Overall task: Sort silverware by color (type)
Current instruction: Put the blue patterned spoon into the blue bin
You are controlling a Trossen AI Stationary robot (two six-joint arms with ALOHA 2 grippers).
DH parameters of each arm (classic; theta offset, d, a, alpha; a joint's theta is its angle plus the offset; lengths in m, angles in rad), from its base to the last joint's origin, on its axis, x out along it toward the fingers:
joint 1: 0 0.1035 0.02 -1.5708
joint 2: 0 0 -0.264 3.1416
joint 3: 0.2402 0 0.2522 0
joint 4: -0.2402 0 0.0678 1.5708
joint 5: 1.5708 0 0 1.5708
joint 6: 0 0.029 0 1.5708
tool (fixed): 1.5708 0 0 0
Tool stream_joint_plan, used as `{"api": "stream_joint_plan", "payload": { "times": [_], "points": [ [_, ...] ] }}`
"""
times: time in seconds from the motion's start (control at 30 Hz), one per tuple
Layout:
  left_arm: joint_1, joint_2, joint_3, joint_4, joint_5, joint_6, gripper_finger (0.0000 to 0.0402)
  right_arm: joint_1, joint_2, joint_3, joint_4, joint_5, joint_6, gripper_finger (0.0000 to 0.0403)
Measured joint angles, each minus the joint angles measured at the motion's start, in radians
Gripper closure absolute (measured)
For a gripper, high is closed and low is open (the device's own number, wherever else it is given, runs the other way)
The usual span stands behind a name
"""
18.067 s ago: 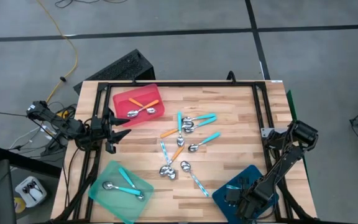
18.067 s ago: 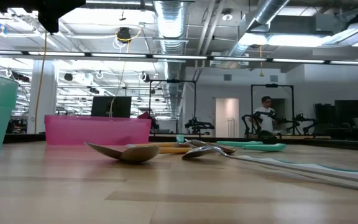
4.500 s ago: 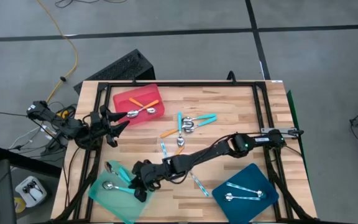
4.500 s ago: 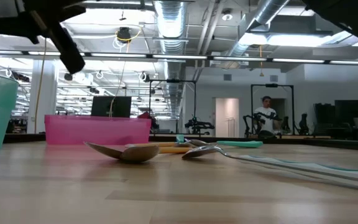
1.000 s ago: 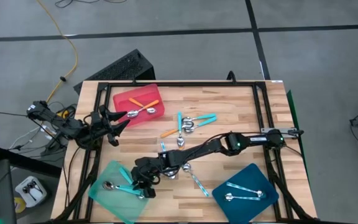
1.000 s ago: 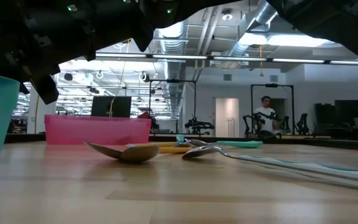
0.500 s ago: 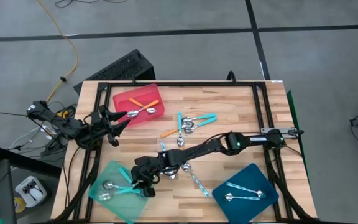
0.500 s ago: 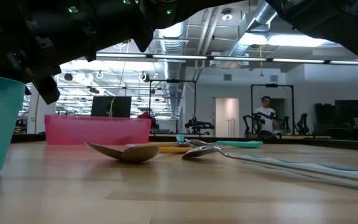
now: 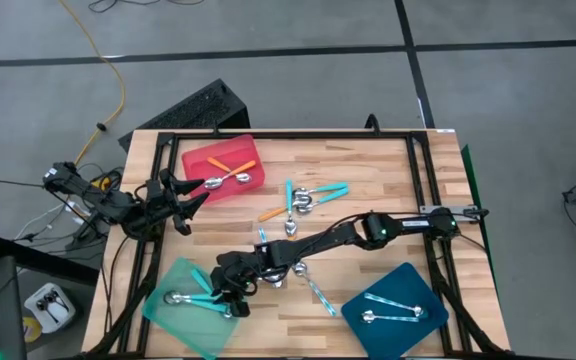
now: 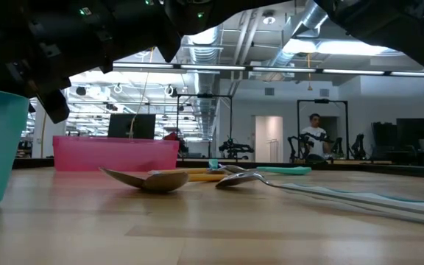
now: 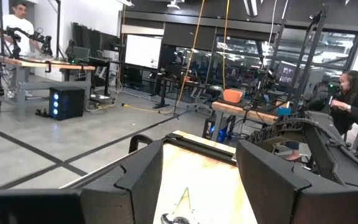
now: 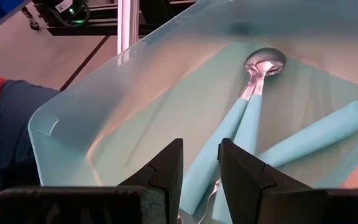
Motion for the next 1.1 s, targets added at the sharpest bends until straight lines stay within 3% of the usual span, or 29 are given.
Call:
{"api": "stream_joint_plan", "payload": {
  "times": [0.33,0.6,0.73,0.87,1.1],
  "points": [
    [0.0,0.0,0.0,0.0,0.0,-0.007,0.0212,-0.021,-0.075,0.0,0.02,0.002,-0.053,0.0278],
    [0.0,0.0,0.0,-0.005,0.0,-0.023,0.0212,-0.05,-0.2,-0.001,-0.23,0.017,-0.141,0.0278],
    [0.0,0.0,0.0,-0.007,0.0,-0.023,0.0212,-0.073,-0.267,0.001,-0.396,0.151,-0.152,0.0278],
    [0.0,0.0,0.0,-0.023,0.001,-0.025,0.0212,-0.093,-0.292,-0.001,-0.555,0.326,-0.011,0.0278],
    [0.0,0.0,0.0,-0.074,0.001,-0.061,0.0212,-0.134,-0.297,-0.001,-0.784,0.381,0.167,0.0278]
  ]
}}
